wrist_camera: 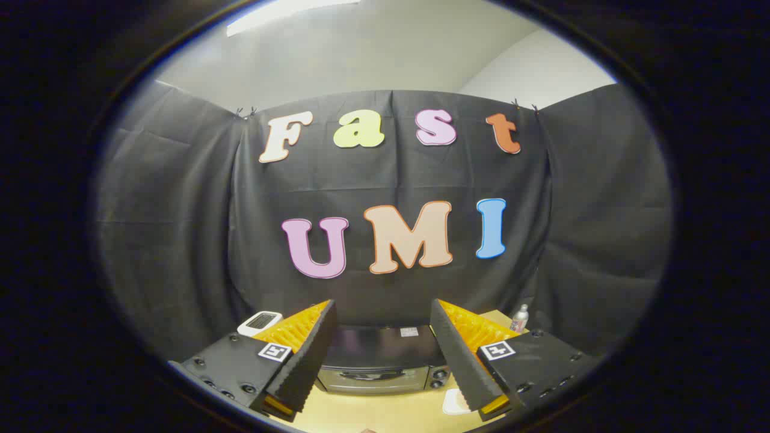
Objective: Open the toaster oven, put the food inside, and close the toaster oven door.
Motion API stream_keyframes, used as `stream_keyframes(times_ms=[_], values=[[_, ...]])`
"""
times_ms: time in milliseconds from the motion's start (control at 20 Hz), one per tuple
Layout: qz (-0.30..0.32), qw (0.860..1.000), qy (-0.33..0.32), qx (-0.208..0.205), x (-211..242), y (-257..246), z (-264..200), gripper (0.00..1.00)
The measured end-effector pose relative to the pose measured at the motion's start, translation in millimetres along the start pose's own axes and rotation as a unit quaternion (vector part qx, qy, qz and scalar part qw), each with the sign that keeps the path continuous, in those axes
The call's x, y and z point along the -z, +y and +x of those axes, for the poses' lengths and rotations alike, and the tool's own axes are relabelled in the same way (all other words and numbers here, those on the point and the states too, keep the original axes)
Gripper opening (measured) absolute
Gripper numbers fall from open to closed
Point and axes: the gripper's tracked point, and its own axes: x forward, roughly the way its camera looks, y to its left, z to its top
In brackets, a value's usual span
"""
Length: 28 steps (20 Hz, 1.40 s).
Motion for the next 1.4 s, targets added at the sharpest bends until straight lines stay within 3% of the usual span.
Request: stream_keyframes(times_ms=[300, 650, 900, 1400], values=[[0.011, 1.000, -0.016, -0.011, -9.2, 13.1, -8.5, 0.95], [-0.008, 1.000, -0.004, -0.009, 13.7, 19.4, 0.5, 0.95], [-0.018, 1.000, 0.011, -0.004, 51.6, 24.0, 13.9, 0.95], [0.040, 0.999, 0.014, -0.020, 150.9, 45.8, 79.6, 0.95]])
